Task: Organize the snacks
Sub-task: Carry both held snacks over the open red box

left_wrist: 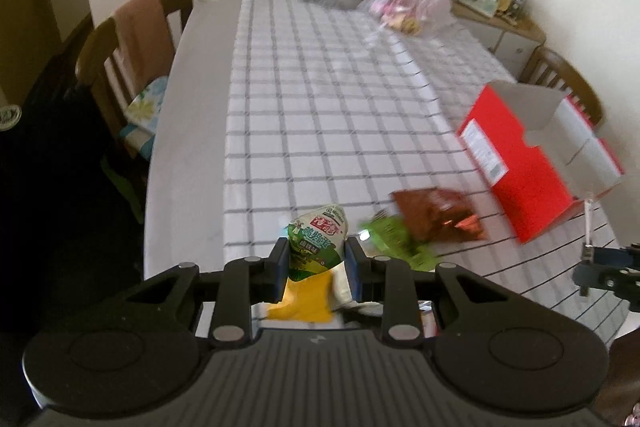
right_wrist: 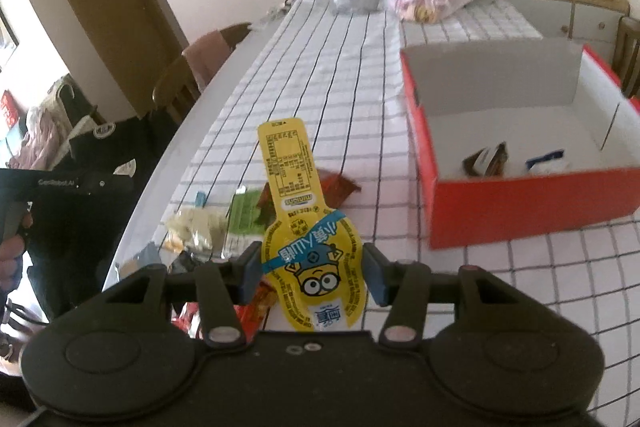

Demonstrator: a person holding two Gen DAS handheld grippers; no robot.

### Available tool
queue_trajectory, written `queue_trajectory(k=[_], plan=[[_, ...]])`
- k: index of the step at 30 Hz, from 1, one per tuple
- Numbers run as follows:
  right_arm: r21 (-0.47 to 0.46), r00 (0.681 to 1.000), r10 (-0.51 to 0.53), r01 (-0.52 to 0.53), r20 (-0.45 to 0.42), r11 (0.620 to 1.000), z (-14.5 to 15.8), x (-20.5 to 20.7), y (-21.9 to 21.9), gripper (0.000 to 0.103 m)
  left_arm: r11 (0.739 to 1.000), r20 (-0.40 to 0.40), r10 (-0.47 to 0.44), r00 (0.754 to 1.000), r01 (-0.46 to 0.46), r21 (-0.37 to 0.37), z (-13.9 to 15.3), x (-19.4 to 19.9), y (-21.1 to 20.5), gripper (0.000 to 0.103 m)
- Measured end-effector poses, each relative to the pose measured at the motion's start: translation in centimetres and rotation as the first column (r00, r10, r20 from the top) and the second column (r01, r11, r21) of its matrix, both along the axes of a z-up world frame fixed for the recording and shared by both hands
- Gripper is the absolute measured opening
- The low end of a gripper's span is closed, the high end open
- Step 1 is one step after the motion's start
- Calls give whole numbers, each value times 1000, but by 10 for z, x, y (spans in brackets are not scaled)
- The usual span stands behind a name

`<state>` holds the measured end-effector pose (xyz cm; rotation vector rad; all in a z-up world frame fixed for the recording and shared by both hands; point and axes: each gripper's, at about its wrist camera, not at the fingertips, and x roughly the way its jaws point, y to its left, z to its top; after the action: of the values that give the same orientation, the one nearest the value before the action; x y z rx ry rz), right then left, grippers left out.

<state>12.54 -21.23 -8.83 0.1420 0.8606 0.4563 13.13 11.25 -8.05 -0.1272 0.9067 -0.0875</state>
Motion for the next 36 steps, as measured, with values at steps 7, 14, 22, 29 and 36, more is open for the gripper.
queue_trajectory(k=[7,14,22,29,36], plan=[[8,999,-16,15,43,1000,17,6,-25,51,1000,53,-31,998,31,-5,31,5,-44,28],[8,997,-23,23,69,1000,27,20,-53,51,997,81,-81,993,82,-11,50,21,-104,28],[-5,994,-52,53,93,999,35,48,-96,51,993,82,-114,990,115,-12,58,47,-176,28],[-21,996,-61,63,70,998,31,77,-128,51,992,58,-122,991,123,-16,56,76,-234,28],[-53,998,-56,58,29,997,19,108,-156,51,993,8,-117,993,117,-13,43,104,-286,28]])
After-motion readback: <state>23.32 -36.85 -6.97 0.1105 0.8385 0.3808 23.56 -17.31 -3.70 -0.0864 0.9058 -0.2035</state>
